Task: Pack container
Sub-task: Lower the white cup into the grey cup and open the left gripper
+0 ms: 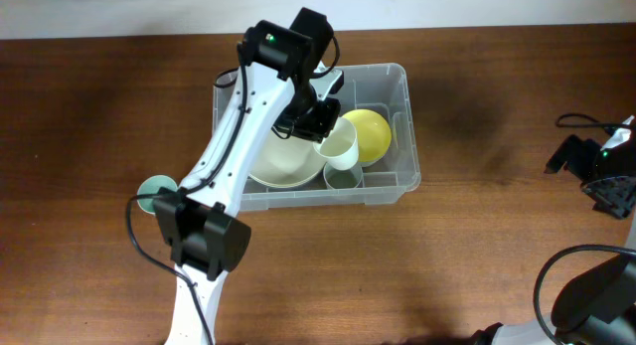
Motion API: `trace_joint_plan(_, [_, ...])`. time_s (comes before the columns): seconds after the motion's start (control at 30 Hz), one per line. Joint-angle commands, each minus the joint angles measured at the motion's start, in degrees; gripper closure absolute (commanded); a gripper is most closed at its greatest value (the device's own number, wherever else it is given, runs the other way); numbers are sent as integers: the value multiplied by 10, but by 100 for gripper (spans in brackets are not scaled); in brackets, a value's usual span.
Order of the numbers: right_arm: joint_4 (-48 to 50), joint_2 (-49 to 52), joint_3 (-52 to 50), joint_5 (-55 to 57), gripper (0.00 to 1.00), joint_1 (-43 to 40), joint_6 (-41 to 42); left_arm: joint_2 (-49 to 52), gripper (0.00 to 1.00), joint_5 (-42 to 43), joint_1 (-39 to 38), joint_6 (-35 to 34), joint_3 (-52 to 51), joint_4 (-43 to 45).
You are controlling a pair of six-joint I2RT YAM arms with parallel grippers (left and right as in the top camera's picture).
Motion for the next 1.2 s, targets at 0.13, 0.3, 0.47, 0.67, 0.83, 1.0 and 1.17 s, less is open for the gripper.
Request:
trace_joint_plan(0.13, [1,-4,-2,-1,1,-1,-4,38,99,-2,-1,9,-3,-26])
trace_joint_plan(0.3, [2,-4,-2,-1,1,-1,-4,42,99,-2,-1,9,-3,-21])
trace_joint_plan(0.47, [1,-4,-2,-1,1,-1,-4,43,99,-2,-1,9,-3,-19])
trace_joint_plan(0.67, [2,-4,-2,-1,1,-1,-4,43,99,-2,-5,9,-16,-14])
trace_joint_plan(0.83, [1,-4,-2,-1,1,-1,-4,43,99,-2,-9,9,-40,3])
trace_joint_plan(1.0, [1,-4,-2,-1,1,-1,-4,43,99,-2,-15,9,-47,9])
trace_joint_plan(1.17, [1,-4,-2,-1,1,-1,-4,43,83,-2,-17,9,-47,14])
